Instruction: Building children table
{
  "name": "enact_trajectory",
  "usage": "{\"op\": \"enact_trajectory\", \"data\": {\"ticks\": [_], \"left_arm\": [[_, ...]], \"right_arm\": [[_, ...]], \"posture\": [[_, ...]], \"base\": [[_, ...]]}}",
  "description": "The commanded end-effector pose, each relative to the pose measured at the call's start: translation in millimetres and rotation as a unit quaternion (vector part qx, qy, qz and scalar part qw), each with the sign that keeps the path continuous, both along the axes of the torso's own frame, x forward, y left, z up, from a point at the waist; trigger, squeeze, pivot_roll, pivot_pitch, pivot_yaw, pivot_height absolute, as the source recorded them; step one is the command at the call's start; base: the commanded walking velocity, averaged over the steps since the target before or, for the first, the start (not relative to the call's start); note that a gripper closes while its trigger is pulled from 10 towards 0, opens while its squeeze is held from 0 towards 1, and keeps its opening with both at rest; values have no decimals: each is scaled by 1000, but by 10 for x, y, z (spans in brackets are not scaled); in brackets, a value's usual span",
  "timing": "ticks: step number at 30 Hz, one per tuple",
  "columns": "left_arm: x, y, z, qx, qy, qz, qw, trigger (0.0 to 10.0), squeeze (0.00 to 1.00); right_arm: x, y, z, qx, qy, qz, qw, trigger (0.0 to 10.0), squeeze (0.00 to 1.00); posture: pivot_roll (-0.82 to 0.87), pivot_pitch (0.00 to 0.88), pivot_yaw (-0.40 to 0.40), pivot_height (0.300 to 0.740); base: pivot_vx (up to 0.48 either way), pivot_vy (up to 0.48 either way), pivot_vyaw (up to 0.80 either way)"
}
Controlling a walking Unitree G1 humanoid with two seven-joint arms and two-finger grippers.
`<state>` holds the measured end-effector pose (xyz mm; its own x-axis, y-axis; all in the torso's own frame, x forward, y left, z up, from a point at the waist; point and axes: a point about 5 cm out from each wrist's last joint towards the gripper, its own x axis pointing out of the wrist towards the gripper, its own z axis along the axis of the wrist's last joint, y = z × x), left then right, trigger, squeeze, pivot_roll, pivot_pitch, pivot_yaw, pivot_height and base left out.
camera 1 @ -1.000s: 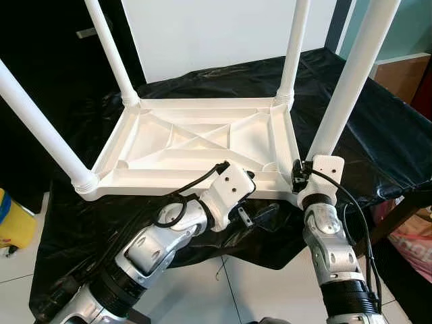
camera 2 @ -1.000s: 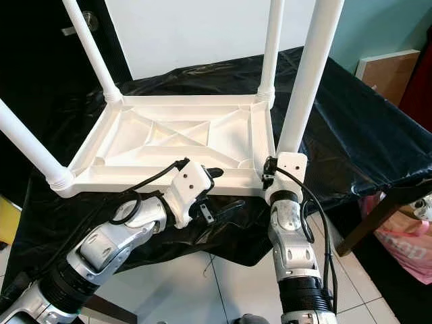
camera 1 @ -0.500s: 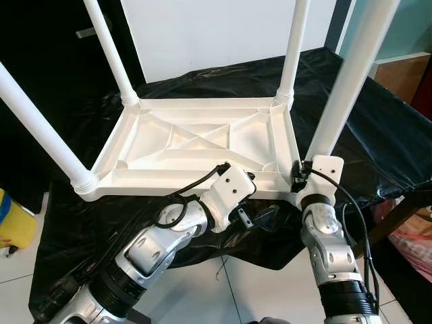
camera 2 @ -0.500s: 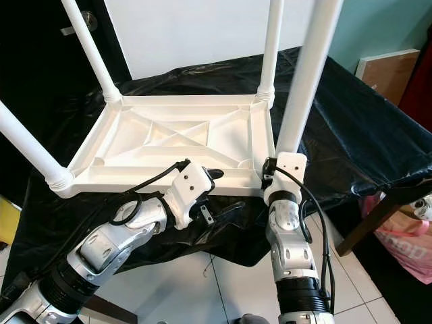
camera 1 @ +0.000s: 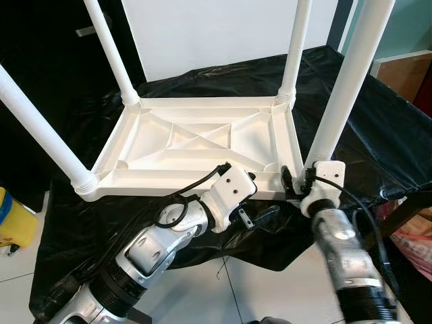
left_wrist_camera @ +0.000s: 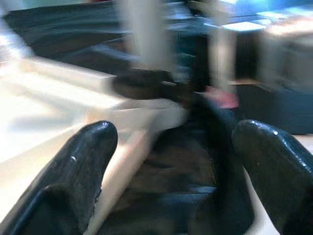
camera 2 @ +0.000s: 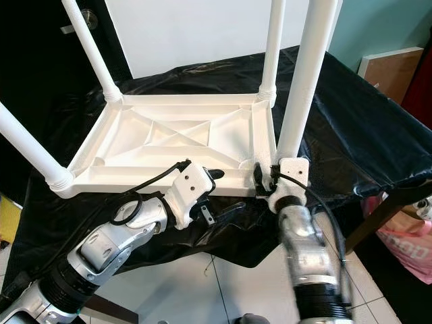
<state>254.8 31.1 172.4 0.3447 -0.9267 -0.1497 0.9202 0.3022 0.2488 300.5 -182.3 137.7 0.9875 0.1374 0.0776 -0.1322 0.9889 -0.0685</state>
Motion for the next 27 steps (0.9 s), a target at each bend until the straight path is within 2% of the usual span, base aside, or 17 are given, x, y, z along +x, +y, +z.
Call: {"op": "enact_trajectory", "data": {"ticks": [1,8,9,10,11,13,14,23,26,27], "left_arm": [[-9,-13,-22,11,4,-19,1000,10000,0],[-3,-17,-15,11,3,-19,1000,10000,0],[-4,-18,-12,11,3,-19,1000,10000,0],[-6,-19,-10,10,3,-19,1000,10000,0],[-6,-18,-8,10,2,-20,1000,10000,0],[-4,-18,-7,10,2,-21,1000,10000,0],[0,-13,-6,10,2,-20,1000,10000,0],[-3,9,-11,10,4,-15,1000,10000,0],[-7,4,-14,9,5,-16,1000,10000,0],[-8,2,-12,8,6,-17,1000,10000,0]], "right_arm": [[32,37,17,-8,-2,70,998,10000,0],[141,65,94,-26,-6,134,991,10000,0],[172,75,98,-33,-5,142,989,7216,0],[191,81,99,-38,-5,146,989,7216,0],[210,77,91,-43,-3,151,988,1961,0],[222,72,85,-47,-2,154,987,1961,0],[226,66,73,-48,1,156,987,0,0],[195,-4,-19,-48,21,159,986,0,0],[179,-39,-67,-46,31,143,988,0,0],[177,-52,-81,-45,34,132,990,3725,0]], "posture": [[-193,45,48,740],[-194,44,50,740],[-190,44,47,740],[-190,44,47,740],[-186,44,45,740],[-183,46,42,740],[-178,47,39,740],[-178,58,38,740],[-183,64,41,740],[-186,67,43,740]], "base": [[0,0,0],[0,0,0],[0,0,0],[0,0,0],[0,0,0],[0,0,0],[0,0,0],[0,0,0],[0,0,0],[0,0,0]]}}
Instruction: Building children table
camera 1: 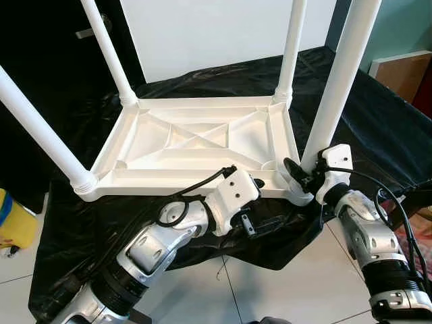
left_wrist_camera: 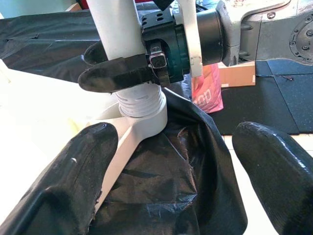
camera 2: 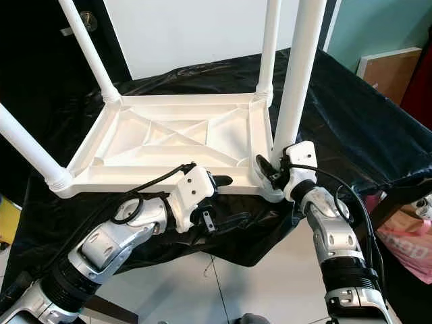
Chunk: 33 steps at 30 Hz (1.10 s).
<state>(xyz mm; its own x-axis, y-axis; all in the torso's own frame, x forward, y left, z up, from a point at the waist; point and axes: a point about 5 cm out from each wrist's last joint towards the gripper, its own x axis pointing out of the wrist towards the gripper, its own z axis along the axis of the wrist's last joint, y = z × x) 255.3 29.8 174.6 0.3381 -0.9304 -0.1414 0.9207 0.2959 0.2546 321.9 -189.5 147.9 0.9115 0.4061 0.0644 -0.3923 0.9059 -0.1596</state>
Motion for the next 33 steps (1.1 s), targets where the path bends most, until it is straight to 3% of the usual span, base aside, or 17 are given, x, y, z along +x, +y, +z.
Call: {"op": "enact_trajectory", "data": {"ticks": [1,2,13,18,23,28,33], "left_arm": [[-14,16,-34,11,10,-13,1000,10000,0],[-17,13,-34,11,10,-13,1000,10000,0],[-35,-11,-48,10,13,-19,1000,10000,0],[-23,-35,-53,11,9,-19,1000,10000,0],[-21,-42,-63,12,9,-18,1000,10000,0],[4,-36,-93,13,4,-3,1000,10000,0],[59,-30,-107,7,1,21,1000,10000,0]], "right_arm": [[-38,20,-183,-5,40,-6,999,3725,0],[-42,9,-197,-4,43,-20,999,10000,0],[-78,21,-270,10,43,-94,995,10000,0],[-128,50,-290,41,45,-169,984,10000,0],[-154,56,-291,51,45,-197,978,10000,0],[-213,122,-314,75,44,-270,959,10000,0],[-293,123,-317,91,27,-363,927,10000,0]], "posture": [[-186,67,43,740],[-187,70,45,740],[-204,85,51,740],[-216,93,48,740],[-216,95,47,740],[-212,93,31,740],[-207,82,22,740]], "base": [[0,0,0],[0,0,0],[0,0,0],[0,0,0],[0,0,0],[0,0,0],[0,0,0]]}}
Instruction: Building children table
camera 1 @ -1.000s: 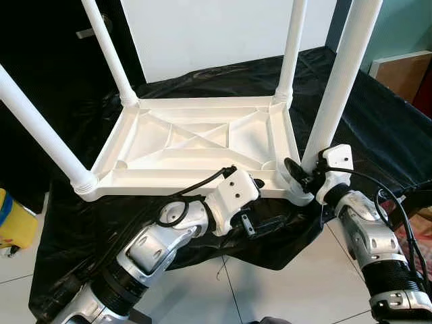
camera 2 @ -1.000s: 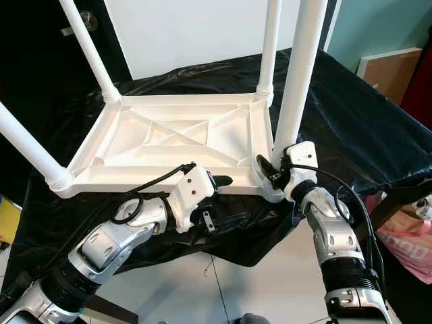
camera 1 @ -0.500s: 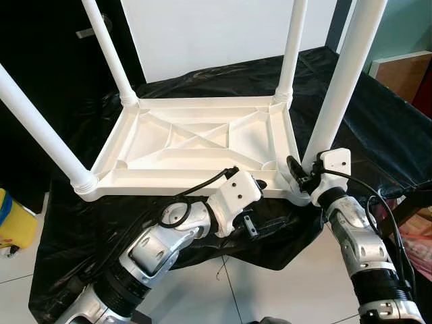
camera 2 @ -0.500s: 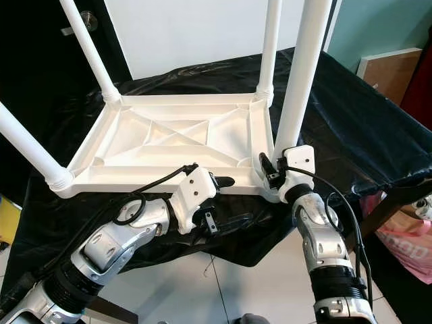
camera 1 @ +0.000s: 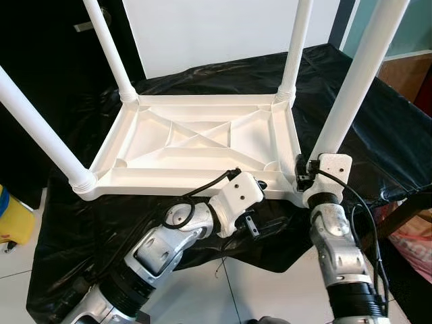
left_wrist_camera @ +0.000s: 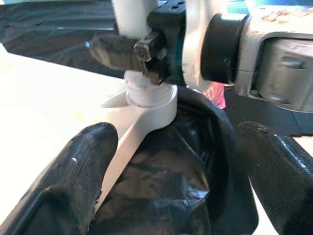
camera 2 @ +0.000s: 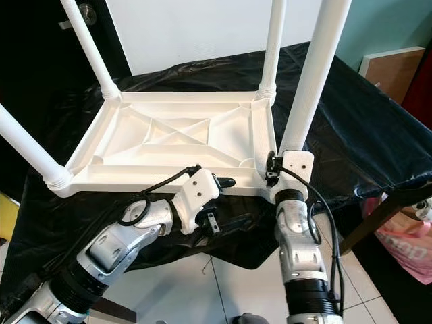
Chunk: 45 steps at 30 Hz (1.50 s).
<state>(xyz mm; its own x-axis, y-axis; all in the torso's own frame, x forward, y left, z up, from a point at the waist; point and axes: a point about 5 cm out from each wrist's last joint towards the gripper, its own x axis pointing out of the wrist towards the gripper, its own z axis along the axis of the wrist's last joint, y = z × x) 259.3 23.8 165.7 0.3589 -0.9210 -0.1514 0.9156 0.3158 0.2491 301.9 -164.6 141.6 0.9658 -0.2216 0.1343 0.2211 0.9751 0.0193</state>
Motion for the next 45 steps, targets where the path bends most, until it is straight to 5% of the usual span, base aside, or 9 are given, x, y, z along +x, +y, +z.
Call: {"op": "enact_trajectory", "data": {"ticks": [1,12,13,28,29,30,31,39,45], "left_arm": [[22,28,-16,2,-3,11,1000,10000,0],[119,68,-12,9,-18,63,998,10000,0],[140,77,2,1,-17,75,997,10000,0],[287,130,49,-24,-21,147,989,10000,0],[280,140,41,-23,-30,147,988,10000,0],[280,140,41,-23,-30,147,988,10000,0],[288,142,25,-20,-23,151,988,10000,0],[255,102,21,-26,-4,119,993,10000,0],[82,73,-3,-20,-15,45,999,10000,0]], "right_arm": [[-103,-123,-246,20,52,-61,997,10000,0],[-108,17,-190,26,39,-17,999,10000,0],[-118,34,-165,20,28,3,999,10000,1000],[-208,-96,-35,7,-23,111,994,10000,1000],[-198,-124,-13,1,-24,150,988,10000,122],[-198,-124,-13,1,-24,150,988,10000,122],[-182,-136,7,-9,-25,169,985,10000,0],[-97,-172,63,-52,-16,268,962,10000,0],[73,-213,17,-82,27,352,932,10000,0]], "posture": [[-207,82,22,740],[-187,84,27,740],[-187,79,31,740],[-191,69,29,740],[-196,69,32,740],[-196,69,32,740],[-197,73,36,740],[-196,74,39,740],[-176,70,36,740]], "base": [[0,0,0],[0,0,0],[0,0,0],[0,0,0],[0,0,0],[0,0,0],[0,0,0],[0,0,0],[0,0,0]]}}
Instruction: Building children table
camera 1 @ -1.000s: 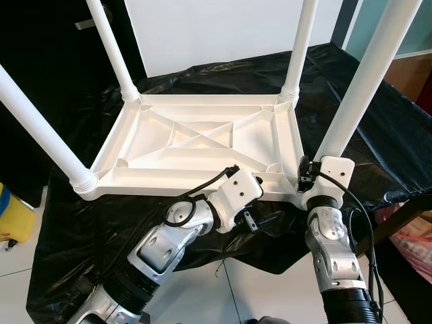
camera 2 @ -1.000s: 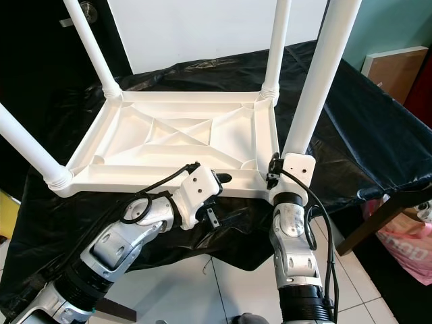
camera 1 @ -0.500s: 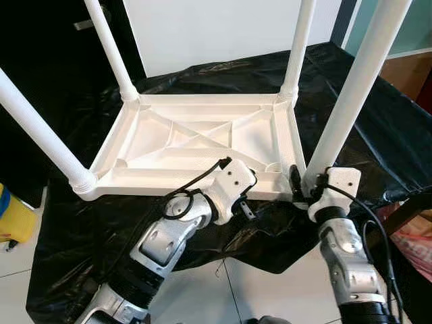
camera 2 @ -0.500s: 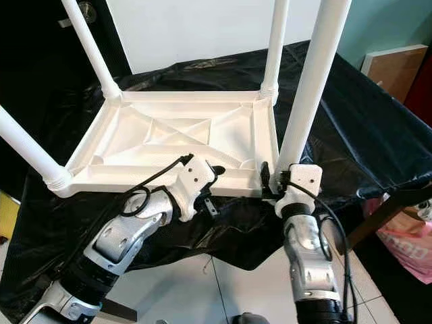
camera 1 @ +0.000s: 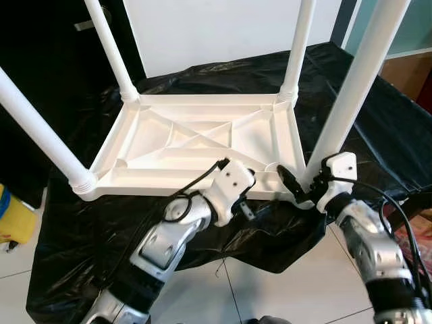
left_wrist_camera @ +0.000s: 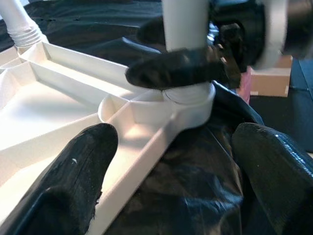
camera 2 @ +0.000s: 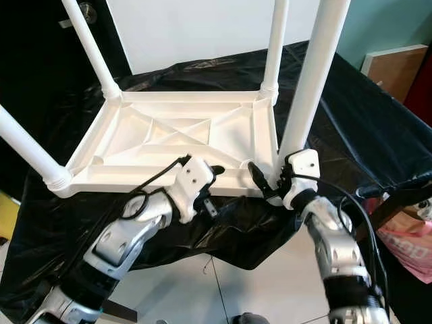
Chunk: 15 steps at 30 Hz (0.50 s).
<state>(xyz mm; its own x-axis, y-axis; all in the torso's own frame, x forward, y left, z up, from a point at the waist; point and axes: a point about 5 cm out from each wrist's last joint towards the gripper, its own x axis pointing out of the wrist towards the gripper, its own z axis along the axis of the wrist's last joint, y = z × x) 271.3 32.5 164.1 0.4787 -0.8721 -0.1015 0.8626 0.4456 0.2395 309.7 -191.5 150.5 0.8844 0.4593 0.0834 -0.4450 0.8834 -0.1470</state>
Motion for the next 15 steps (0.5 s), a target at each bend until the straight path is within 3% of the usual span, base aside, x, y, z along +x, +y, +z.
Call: {"op": "enact_trajectory", "data": {"ticks": [1,2,3,13,14,15], "left_arm": [[-57,-17,12,4,-3,-29,1000,10000,0],[-66,-20,13,1,2,-33,999,10000,0],[-71,-21,18,-1,2,-35,999,10000,0],[-68,-18,27,-9,10,-35,999,10000,0],[-69,-19,26,-9,10,-36,999,10000,0],[-70,-21,23,-9,10,-37,999,10000,0]], "right_arm": [[5,57,-88,-6,18,26,999,7804,0],[10,58,-97,-9,21,31,999,7804,0],[19,50,-109,-11,25,34,999,0,0],[33,11,-166,-15,41,38,998,0,0],[37,8,-178,-14,42,34,998,6745,0],[40,6,-188,-13,44,29,999,10000,0]], "posture": [[-168,67,30,740],[-168,67,30,740],[-163,65,24,740],[-162,52,13,740],[-162,52,13,740],[-164,52,15,740]], "base": [[0,0,0],[0,0,0],[0,0,0],[0,0,0],[0,0,0],[0,0,0]]}}
